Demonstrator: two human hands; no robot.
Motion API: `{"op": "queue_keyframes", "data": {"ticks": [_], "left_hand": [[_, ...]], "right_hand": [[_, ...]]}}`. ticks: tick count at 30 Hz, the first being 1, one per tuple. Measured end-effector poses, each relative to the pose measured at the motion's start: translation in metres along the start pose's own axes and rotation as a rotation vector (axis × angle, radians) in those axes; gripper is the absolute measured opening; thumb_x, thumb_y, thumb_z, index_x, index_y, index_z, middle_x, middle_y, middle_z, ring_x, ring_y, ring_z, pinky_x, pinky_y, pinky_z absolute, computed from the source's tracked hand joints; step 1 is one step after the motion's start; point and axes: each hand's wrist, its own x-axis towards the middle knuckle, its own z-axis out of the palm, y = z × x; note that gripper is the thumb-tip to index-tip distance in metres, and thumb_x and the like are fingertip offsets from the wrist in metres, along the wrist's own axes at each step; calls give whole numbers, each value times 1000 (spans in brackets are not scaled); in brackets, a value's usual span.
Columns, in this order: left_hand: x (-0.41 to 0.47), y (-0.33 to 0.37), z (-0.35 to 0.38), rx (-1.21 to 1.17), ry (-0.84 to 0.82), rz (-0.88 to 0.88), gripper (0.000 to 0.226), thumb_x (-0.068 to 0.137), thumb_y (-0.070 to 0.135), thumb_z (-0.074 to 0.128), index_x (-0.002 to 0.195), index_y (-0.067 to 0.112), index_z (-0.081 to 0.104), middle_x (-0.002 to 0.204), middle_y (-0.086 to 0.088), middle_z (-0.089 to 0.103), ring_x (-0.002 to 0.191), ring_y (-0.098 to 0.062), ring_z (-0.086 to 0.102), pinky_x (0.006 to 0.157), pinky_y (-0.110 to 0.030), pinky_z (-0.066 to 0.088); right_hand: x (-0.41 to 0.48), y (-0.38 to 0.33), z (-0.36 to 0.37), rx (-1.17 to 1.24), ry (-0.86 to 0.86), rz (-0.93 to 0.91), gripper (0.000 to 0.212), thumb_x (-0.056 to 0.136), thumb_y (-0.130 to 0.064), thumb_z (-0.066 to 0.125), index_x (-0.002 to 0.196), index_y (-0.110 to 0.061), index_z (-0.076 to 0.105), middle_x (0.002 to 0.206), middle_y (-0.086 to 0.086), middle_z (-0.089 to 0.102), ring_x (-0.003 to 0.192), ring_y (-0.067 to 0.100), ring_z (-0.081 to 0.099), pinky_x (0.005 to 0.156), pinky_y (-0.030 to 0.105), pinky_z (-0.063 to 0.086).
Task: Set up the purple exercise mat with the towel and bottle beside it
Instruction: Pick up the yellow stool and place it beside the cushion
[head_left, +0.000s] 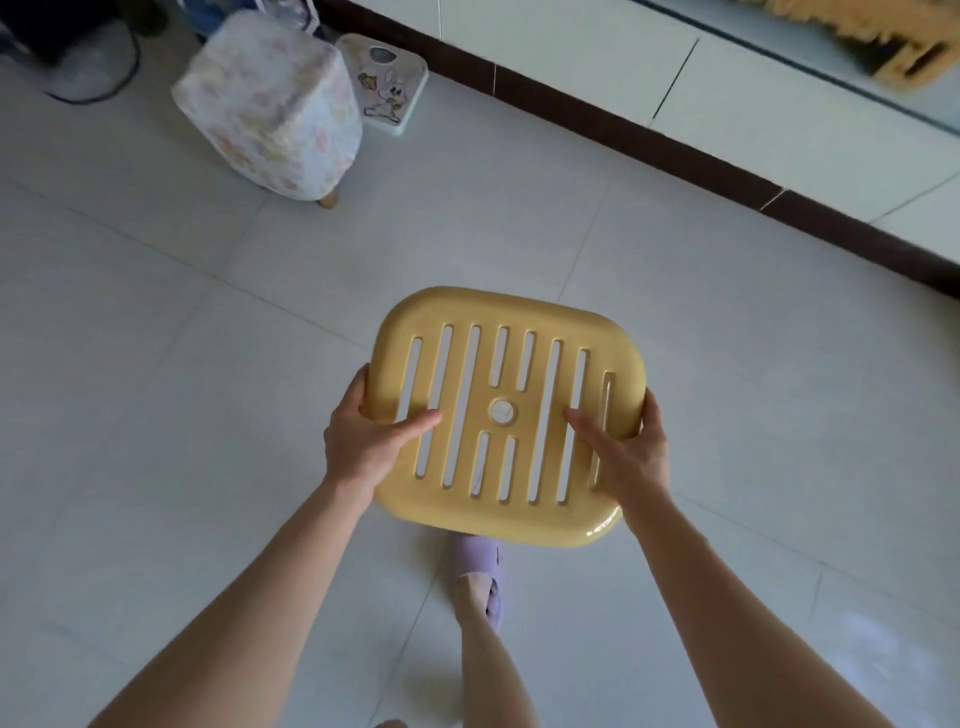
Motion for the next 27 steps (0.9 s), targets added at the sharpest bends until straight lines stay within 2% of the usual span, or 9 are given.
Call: {"op": "queue_keyframes", "data": {"ticks": [7, 11, 14, 20, 27], "left_hand": [[108, 64, -41, -19, -6, 2, 92, 50, 51, 88, 131, 30, 50, 114, 5, 67, 101, -21, 65, 93, -45, 54], [161, 90, -62, -9, -17, 15, 92, 52, 48, 89, 133, 30, 49, 115, 6, 67, 101, -20, 65, 92, -43, 54], [214, 109, -77, -12, -46, 12, 88, 54, 44, 90, 132, 29, 51, 113, 6, 68, 99, -19, 66, 91, -43, 55], [315, 139, -109, 21, -108, 13, 89, 47, 49, 89, 128, 34, 53, 108, 11, 70, 98, -17, 67, 91, -44, 55], [385, 170, -129, 45, -130, 13, 78, 52, 43, 90, 122, 35, 57, 102, 14, 70, 95, -14, 68, 92, -42, 54]], "right_hand": [[62, -96, 72, -19, -6, 7, 86, 69, -34, 83, 142, -28, 37, 112, -10, 59, 95, 14, 57, 79, 28, 44], [90, -128, 110, -25, 5, 23, 86, 68, -37, 83, 141, -30, 38, 113, -10, 61, 99, 16, 59, 84, 34, 48], [115, -155, 149, -11, 37, 45, 86, 68, -36, 83, 141, -31, 38, 111, -10, 60, 96, 15, 58, 80, 32, 45], [160, -200, 223, 7, 102, 85, 86, 69, -34, 83, 142, -30, 38, 109, -10, 59, 94, 15, 57, 75, 28, 42], [202, -237, 274, -2, 117, 93, 91, 68, -37, 83, 144, -29, 35, 114, -8, 56, 100, 17, 54, 79, 31, 44]]}}
